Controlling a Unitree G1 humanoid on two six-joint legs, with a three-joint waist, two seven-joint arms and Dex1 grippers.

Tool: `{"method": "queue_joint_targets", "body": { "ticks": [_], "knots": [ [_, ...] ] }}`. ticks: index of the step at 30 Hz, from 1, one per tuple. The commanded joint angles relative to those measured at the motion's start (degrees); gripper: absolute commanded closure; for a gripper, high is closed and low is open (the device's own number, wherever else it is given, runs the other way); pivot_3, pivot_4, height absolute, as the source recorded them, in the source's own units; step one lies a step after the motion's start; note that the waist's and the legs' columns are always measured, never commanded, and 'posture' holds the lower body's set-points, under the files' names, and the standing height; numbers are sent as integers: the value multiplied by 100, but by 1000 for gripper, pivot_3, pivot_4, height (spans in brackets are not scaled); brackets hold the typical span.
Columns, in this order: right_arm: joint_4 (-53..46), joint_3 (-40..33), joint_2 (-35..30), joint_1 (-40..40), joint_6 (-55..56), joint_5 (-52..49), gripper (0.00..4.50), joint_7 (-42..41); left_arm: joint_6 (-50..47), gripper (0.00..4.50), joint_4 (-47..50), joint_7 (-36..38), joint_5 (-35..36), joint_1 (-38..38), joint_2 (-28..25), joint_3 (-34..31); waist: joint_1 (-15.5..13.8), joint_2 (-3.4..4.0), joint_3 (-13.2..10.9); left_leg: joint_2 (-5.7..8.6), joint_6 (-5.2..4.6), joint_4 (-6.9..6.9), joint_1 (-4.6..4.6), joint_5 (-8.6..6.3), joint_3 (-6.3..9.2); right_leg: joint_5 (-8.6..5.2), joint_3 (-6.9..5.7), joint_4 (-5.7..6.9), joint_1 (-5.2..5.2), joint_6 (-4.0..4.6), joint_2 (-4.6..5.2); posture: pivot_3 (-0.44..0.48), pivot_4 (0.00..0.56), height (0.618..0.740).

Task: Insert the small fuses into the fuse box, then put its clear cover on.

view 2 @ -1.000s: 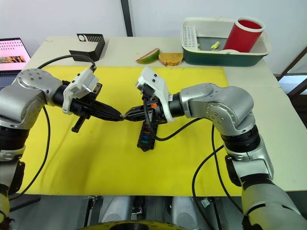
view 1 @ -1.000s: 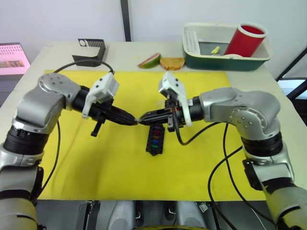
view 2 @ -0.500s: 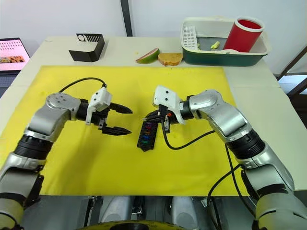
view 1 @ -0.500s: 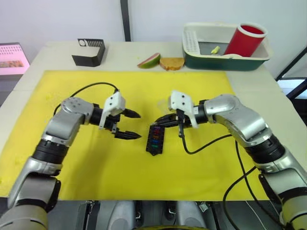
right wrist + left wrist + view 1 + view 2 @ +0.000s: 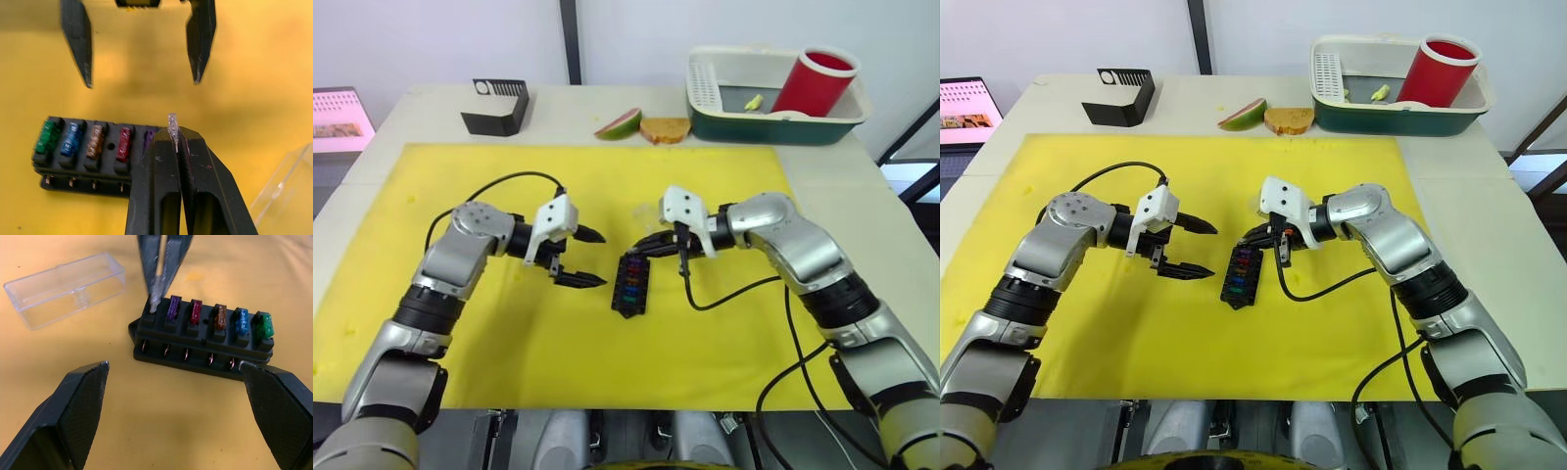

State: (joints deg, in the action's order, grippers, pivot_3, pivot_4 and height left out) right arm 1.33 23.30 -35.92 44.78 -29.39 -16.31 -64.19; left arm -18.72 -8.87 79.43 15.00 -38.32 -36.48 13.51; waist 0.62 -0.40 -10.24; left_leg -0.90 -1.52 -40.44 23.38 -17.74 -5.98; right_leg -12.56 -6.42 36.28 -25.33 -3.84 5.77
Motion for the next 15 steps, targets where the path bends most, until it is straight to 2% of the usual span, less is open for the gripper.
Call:
{"method": "queue_joint_targets", "body": {
  "ticks": [1, 15],
  "knots": [
    [4, -250, 52, 121, 101, 63, 4500, -60, 0, 26, 148, -2, -1, 4, -44, -37, 0, 0, 0, 0, 0, 0, 0, 0, 0, 0, 0, 0, 0, 0, 0, 0, 150, 740],
    [5, -326, 158, -8, 21, 214, 4500, -154, 8, 26, 198, 9, -39, 46, -52, -47, 0, 0, 0, 0, 0, 0, 0, 0, 0, 0, 0, 0, 0, 0, 0, 0, 150, 740]
  ]
}}
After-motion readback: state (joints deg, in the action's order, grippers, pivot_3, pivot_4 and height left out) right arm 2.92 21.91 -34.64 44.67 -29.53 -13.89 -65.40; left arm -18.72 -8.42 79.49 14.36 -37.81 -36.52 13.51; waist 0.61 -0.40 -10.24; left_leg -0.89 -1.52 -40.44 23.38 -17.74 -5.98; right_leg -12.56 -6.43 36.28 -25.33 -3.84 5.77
